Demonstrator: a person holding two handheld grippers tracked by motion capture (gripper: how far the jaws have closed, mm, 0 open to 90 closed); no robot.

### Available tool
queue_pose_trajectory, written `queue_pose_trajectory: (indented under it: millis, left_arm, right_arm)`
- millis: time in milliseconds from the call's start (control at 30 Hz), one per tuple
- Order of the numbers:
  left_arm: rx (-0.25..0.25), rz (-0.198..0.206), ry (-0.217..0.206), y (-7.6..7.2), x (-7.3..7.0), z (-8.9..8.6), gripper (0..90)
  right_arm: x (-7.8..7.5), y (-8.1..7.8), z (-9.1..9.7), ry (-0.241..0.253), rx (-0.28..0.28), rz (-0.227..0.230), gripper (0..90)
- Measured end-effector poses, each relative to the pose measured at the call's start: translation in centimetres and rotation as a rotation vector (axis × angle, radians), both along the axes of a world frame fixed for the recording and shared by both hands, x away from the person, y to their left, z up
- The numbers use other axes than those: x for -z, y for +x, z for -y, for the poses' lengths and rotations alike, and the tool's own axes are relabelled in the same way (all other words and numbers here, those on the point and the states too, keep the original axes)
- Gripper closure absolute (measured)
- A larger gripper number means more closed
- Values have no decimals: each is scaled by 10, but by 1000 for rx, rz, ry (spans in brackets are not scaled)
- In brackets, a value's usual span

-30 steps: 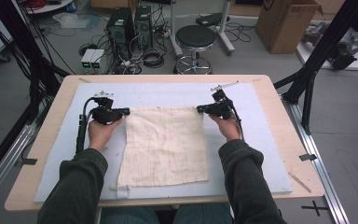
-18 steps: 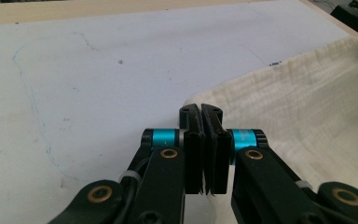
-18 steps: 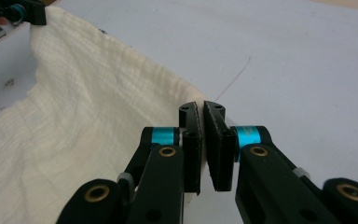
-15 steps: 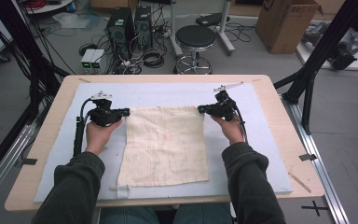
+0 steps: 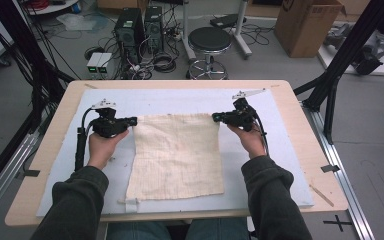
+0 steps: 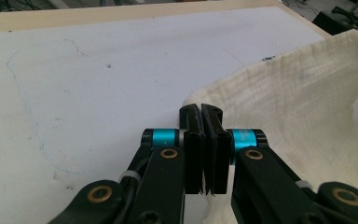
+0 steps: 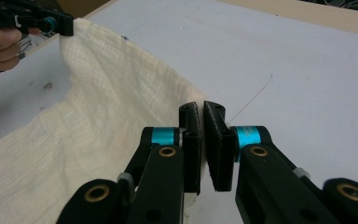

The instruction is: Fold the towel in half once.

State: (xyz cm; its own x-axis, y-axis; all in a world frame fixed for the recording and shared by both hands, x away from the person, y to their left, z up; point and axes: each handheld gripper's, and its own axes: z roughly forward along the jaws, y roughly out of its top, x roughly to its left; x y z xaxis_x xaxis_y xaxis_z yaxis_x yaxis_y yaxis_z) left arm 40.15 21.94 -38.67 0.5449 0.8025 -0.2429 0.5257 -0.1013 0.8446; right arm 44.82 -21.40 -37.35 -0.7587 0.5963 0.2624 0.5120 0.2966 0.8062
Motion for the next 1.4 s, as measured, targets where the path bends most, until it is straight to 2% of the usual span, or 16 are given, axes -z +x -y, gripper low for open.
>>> queue_pose_trajectory:
  millis: [167, 233, 400, 533, 767, 1000, 1167, 1400]
  left_arm:
    - [20, 12, -17, -7, -2, 2, 872]
    - [28, 15, 4, -9, -1, 2, 871]
    - [36, 19, -5, -16, -1, 0, 872]
    - [43, 31, -11, -21, -3, -1, 871]
    - [67, 32, -7, -29, -3, 2, 872]
    - [91, 45, 5, -36, -7, 5, 872]
    - [84, 43, -22, -41, -3, 1, 872]
    - [83, 43, -27, -45, 0, -3, 872]
  right_arm:
    - [1, -5, 3, 6, -9, -1, 854]
    - [-2, -8, 4, 10, -14, 4, 854]
    - [-3, -13, 5, 15, -25, 16, 854]
    - [-1, -18, 7, 15, -30, 9, 854]
    - [1, -23, 8, 12, -37, 0, 854]
    - [-4, -31, 6, 17, -57, 12, 854]
    - [-6, -35, 7, 21, -64, 16, 855]
    - [-8, -39, 9, 20, -71, 16, 855]
